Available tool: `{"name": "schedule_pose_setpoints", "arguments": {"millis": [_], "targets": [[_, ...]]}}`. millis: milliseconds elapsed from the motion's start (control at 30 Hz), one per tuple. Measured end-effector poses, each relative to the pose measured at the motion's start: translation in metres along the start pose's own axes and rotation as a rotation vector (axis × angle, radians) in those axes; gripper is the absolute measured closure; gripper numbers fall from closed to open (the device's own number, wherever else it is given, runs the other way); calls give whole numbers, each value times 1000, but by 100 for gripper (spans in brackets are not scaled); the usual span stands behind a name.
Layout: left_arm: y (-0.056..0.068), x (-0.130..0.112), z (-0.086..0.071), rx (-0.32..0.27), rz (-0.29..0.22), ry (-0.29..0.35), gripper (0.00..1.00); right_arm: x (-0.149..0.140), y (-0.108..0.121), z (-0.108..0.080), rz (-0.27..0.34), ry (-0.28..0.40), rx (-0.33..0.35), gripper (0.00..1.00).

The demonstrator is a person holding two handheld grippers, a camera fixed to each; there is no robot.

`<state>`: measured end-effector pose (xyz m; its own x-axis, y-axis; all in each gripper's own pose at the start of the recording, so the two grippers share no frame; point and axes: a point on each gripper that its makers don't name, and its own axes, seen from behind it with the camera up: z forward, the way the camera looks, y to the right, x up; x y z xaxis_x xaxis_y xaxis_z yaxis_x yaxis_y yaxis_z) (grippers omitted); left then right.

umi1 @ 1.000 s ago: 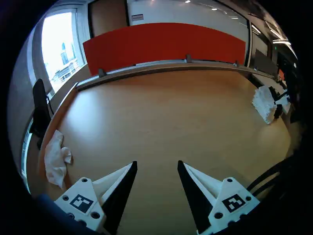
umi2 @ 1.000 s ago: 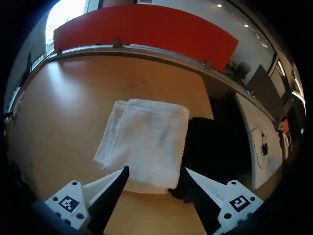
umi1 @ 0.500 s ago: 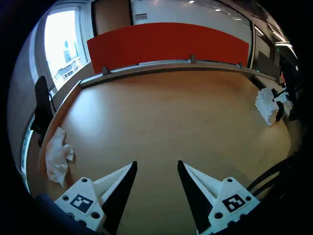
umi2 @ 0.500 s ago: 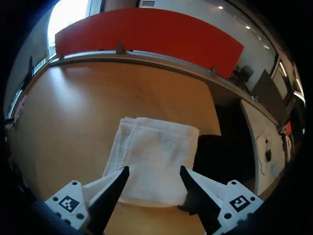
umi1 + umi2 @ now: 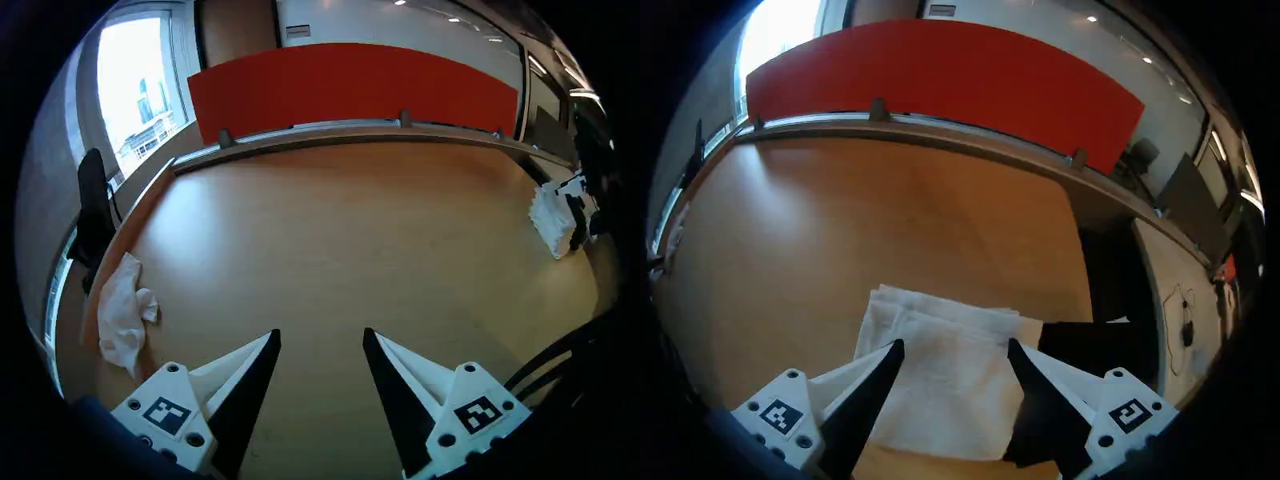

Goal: Fold towel

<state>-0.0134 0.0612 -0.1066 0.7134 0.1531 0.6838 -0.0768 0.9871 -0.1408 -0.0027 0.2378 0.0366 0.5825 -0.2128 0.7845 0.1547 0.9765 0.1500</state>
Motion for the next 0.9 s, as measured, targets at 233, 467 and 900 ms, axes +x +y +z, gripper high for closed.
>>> {"name": "schedule_pose_setpoints", "arguments": {"millis": [233,467,900], "targets": [[-2,-2,0,12,-9,-6,24,2,0,11,11,-9,8,0],[-5,-4,-3,28,-15,-10,24,-2,1,24,12,-32,15,0],[-8,-12,-10,51,-31,-20,24,-6,1,39,22,-56,26,0]]}}
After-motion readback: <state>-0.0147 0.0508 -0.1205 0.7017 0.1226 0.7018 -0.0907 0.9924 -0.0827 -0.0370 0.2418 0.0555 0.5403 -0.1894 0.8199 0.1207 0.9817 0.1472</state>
